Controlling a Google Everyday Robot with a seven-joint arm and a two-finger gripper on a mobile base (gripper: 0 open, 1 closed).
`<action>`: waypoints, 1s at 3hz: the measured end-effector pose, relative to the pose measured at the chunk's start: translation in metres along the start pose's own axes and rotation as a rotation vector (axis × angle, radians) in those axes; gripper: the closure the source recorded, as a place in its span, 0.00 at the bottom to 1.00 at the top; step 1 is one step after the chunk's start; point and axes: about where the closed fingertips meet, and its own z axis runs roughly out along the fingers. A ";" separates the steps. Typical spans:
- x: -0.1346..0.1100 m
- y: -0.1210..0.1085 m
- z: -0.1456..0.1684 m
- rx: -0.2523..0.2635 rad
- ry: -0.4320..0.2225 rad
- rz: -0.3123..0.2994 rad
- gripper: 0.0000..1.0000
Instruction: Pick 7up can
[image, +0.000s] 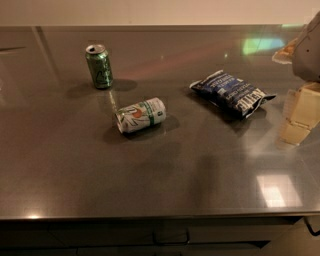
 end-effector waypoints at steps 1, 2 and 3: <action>0.000 0.000 0.000 0.000 0.000 0.000 0.00; -0.016 -0.007 0.005 -0.012 -0.019 -0.035 0.00; -0.050 -0.016 0.021 -0.029 -0.067 -0.095 0.00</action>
Offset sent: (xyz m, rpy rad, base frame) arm 0.0282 0.0322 -0.0042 0.0233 0.0277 0.1019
